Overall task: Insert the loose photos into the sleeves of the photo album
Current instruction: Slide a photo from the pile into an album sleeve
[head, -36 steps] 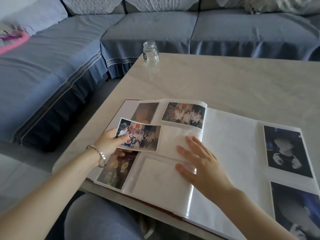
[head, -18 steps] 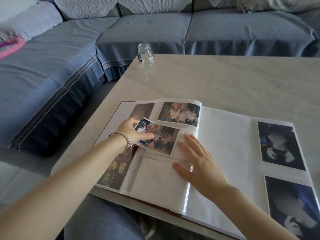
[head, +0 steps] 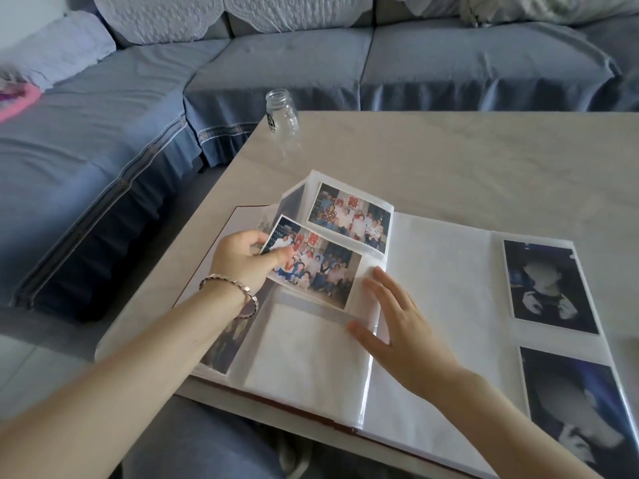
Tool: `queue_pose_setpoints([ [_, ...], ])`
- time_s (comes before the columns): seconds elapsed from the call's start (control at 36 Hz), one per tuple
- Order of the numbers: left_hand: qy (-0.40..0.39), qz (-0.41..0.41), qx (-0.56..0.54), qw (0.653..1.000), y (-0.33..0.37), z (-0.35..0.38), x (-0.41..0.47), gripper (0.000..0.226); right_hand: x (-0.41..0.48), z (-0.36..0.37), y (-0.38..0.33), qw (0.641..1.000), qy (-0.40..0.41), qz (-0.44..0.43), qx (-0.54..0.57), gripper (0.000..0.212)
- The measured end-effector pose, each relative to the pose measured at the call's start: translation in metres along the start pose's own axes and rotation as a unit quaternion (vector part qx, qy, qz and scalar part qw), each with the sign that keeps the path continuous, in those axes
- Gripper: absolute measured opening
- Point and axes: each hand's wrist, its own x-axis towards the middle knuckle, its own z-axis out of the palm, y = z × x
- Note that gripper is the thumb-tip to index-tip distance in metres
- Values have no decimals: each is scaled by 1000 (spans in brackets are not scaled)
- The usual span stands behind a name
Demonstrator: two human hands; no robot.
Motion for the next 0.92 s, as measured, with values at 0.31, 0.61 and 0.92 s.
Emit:
queue_pose_setpoints([
  [0.31,0,-5,0,1000,11,-6,2,19,-4,-3,3,1000,-11,8,11,68],
  [0.61,25,28,-11,999,8,-2,-3,26,-4,-6,5,1000,-14,10,16,67],
  [0.92,17,24,-7,1000,14,-4,-2,19,-4,-5,6,1000,-2,0,22,65],
])
